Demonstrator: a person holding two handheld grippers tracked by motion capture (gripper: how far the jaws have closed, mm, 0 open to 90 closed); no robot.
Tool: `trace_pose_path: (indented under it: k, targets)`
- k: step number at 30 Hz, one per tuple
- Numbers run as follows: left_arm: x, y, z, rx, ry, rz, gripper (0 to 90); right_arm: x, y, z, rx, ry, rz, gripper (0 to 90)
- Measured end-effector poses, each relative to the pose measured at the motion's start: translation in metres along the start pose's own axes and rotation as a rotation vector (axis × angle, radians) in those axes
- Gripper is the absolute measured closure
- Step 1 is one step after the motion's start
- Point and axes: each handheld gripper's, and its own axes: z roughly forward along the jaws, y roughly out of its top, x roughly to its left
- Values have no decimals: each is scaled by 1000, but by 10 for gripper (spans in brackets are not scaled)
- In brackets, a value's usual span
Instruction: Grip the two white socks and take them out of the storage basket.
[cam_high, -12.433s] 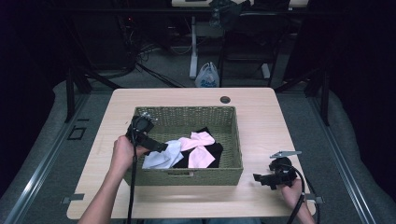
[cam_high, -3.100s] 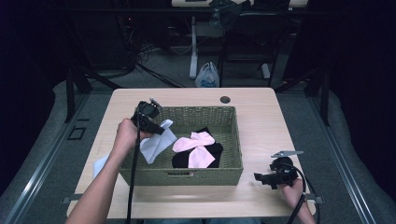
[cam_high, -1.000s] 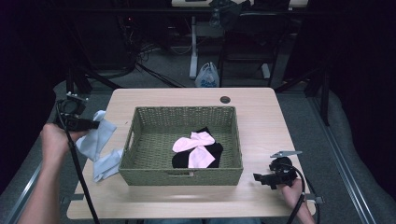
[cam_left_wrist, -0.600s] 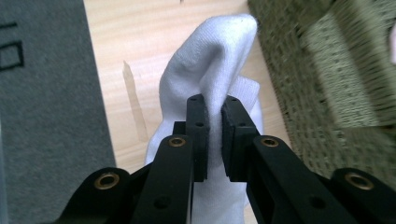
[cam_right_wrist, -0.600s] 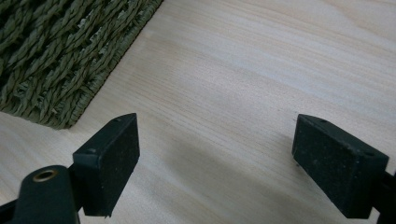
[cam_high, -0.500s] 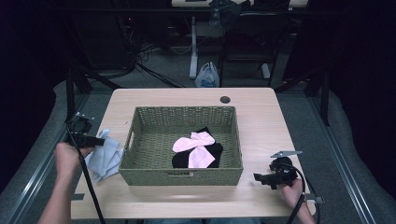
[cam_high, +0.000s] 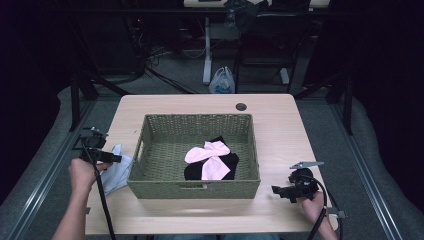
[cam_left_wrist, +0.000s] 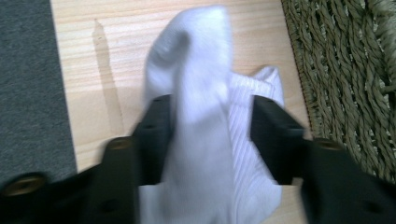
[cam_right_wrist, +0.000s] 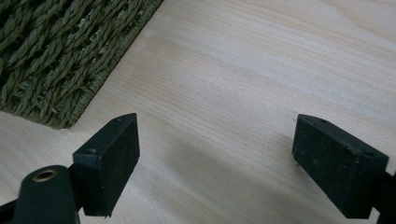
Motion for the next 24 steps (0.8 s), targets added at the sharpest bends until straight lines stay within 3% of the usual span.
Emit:
trace_pose_path:
  k: [3,7,15,24]
  targets:
    - [-1,-5,-13,-25,10,-12,293,0,0,0,-1,0,0,147]
    - [-5,-12,-33,-57,19,9,169,0,0,0,0,-1,-3,147]
    - [-21,-39,-65,-134,17,52,117,1,0,0,1,-4,-1,147]
    - [-31,-75,-63,-134,16,55,86,2,0,1,-5,0,-1,147]
